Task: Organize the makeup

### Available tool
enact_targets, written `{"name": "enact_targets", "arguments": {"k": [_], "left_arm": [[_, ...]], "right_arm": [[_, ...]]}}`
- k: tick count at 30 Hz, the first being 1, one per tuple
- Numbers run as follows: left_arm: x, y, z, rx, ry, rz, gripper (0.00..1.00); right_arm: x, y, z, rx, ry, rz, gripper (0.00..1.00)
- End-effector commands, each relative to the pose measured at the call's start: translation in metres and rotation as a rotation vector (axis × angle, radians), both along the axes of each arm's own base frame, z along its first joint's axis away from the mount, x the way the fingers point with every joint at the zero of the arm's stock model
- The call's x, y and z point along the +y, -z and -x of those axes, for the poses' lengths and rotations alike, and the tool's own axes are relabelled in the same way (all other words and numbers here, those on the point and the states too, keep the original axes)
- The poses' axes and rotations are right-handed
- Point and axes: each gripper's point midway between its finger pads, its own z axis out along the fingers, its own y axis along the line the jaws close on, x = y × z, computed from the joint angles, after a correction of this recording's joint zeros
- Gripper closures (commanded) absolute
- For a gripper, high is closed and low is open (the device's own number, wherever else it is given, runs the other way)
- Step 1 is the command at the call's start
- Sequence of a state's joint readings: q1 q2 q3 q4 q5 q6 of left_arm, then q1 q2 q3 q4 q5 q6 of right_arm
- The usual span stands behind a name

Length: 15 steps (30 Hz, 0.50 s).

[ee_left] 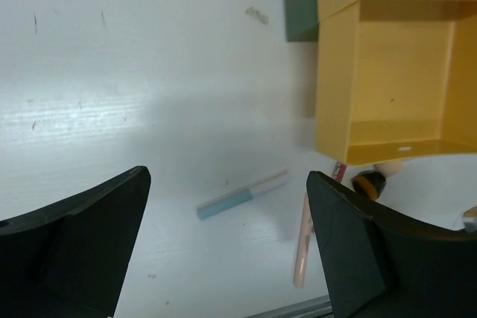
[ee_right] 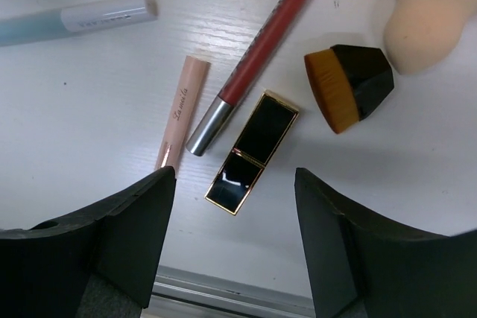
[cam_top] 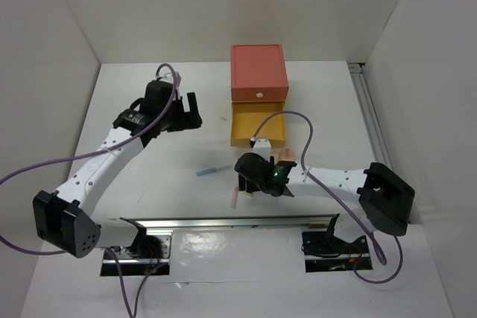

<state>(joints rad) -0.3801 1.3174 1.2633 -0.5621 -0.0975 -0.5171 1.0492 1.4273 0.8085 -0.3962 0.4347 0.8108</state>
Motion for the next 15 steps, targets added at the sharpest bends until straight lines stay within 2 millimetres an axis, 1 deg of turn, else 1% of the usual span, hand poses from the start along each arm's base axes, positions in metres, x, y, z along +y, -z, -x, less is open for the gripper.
{"name": "enact_targets", "arguments": {"k": [1,3,4,5,6,7,8,9,10,11,12,13,15], "left_arm": [[0.013,0.007,0.012,0.006,-0.059,0.02,0.0],[0.021,0.007,0.017,-0.003,-0.097,0.023,0.0],[0.023,0.013,0.022,0.017,-0.106,0.025,0.0],[0.022,0.015,0.025,0.022,-0.097,0.03,0.0],[0.022,0.015,0.025,0.024,-0.103,0.037,0.0],[0.023,0.017,0.028,0.026,-0.103,0.036,0.0],[0.023,0.021,0.029,0.036,-0.104,0.032,0.0],[0.024,0.019,0.03,0.028,-0.103,0.036,0.0],[0.027,0.023,0.03,0.039,-0.119,0.038,0.0],[0.027,0.023,0.03,0.039,-0.119,0.038,0.0],[0.027,0.027,0.032,0.049,-0.119,0.034,0.0],[0.026,0.027,0.032,0.052,-0.112,0.039,0.0],[0.024,0.031,0.032,0.066,-0.104,0.041,0.0]], "right_arm": [[0.004,0.008,-0.002,-0.012,0.066,-0.04,0.28],[-0.002,0.022,0.001,0.01,0.088,-0.025,0.31],[0.001,0.02,0.0,0.003,0.088,-0.038,0.31],[-0.002,0.027,0.002,0.015,0.1,-0.029,0.31],[-0.006,0.027,0.002,0.013,0.117,-0.019,0.34],[-0.008,0.028,0.003,0.017,0.117,-0.01,0.39],[-0.009,0.029,0.004,0.023,0.124,-0.006,0.39],[-0.013,0.032,0.004,0.019,0.129,0.006,0.39],[-0.013,0.032,0.004,0.02,0.136,0.001,0.39],[-0.017,0.035,0.006,0.025,0.136,0.012,0.42],[-0.02,0.037,0.008,0.028,0.144,0.009,0.45],[-0.019,0.037,0.008,0.03,0.151,0.003,0.48],[-0.026,0.042,0.012,0.039,0.162,0.01,0.56]]}}
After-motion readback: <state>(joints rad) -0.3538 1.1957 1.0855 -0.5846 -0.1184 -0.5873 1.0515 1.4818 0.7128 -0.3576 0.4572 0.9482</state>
